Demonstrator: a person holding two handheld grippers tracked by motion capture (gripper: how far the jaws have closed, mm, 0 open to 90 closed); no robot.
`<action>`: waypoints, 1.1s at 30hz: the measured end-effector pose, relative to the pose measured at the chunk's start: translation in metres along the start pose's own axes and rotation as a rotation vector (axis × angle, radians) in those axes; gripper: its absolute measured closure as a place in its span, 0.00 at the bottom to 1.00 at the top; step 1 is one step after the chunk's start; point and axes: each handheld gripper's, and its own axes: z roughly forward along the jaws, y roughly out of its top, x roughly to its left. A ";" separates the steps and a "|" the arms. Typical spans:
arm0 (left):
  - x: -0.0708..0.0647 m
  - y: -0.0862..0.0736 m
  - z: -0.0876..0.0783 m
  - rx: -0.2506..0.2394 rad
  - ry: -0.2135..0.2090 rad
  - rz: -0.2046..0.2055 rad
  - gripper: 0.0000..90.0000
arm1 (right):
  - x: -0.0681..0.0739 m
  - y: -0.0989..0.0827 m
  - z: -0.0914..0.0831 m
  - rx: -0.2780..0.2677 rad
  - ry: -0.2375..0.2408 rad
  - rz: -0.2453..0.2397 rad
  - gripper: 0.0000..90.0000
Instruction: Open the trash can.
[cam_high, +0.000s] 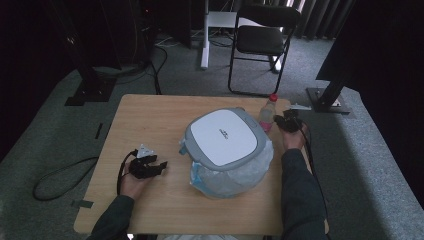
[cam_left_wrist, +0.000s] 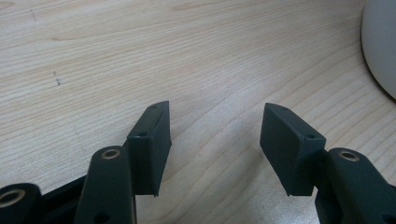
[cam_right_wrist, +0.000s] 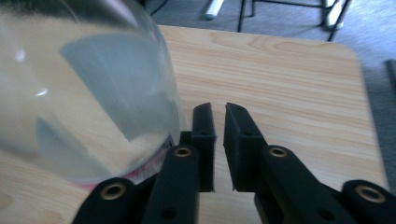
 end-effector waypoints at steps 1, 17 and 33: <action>0.000 0.000 0.000 0.000 0.000 0.000 0.49 | 0.000 0.000 0.000 0.000 0.000 0.000 0.92; 0.000 0.000 0.000 0.001 0.004 0.004 0.49 | 0.047 -0.001 0.029 0.047 0.212 -0.146 0.87; -0.001 0.000 0.001 0.001 0.005 0.008 0.49 | 0.068 0.010 0.047 0.067 0.363 -0.175 0.91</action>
